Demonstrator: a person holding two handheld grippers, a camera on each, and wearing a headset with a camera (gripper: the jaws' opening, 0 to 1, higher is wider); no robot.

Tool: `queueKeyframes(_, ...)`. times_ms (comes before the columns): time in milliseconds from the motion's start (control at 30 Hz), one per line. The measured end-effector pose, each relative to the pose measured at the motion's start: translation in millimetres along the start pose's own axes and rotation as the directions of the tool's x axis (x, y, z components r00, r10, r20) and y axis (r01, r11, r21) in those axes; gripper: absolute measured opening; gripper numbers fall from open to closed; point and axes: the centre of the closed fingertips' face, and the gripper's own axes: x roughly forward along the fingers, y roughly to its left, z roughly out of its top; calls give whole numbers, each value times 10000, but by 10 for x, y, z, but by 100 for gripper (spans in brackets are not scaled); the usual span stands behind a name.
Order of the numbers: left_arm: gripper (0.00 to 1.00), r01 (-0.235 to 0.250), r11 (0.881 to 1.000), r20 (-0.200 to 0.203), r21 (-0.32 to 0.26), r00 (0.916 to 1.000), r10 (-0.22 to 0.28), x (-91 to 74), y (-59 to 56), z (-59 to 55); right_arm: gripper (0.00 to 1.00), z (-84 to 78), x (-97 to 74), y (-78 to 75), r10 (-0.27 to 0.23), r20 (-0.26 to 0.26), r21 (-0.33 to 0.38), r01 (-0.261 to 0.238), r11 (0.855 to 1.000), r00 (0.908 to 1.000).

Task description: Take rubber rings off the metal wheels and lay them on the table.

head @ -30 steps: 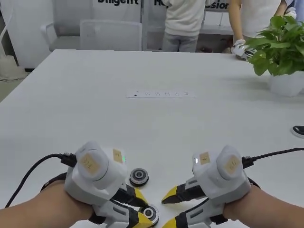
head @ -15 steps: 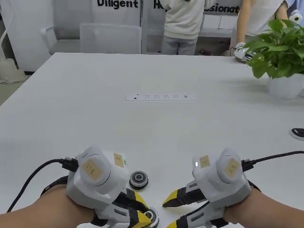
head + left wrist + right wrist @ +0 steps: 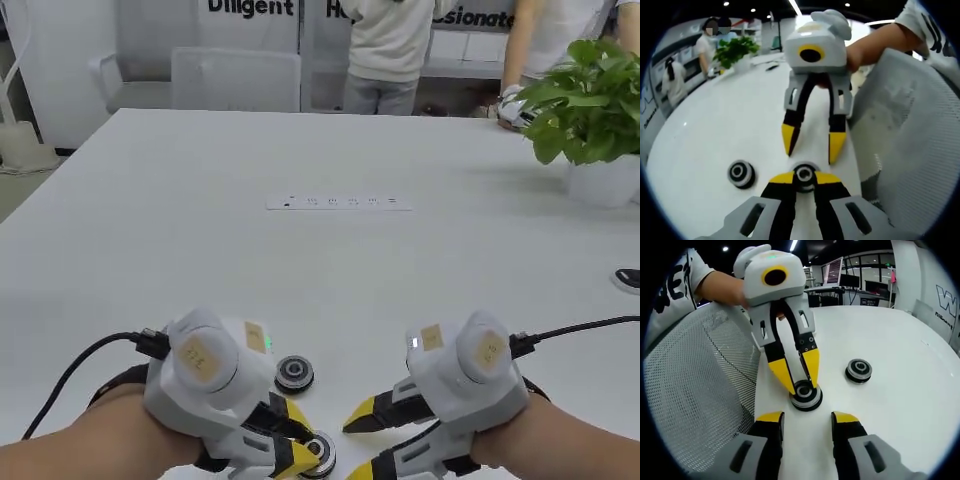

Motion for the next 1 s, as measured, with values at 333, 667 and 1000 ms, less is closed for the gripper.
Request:
queueKeyframes(333,14,-69,10000,-44,-19,10000,68,3,14,-6,33,29,25,8,75,47,-32,-75,10000,10000)
queueKeyframes(667,14,-82,10000,6,-44,10000,82,3,14,-8,30,72,45,1,137,327,172,-143,9997,9994)
queueKeyframes(1000,14,-103,9999,-7,-6,9999,103,6,10,-9,27,99,89,29,261,529,293,-276,9992,9983)
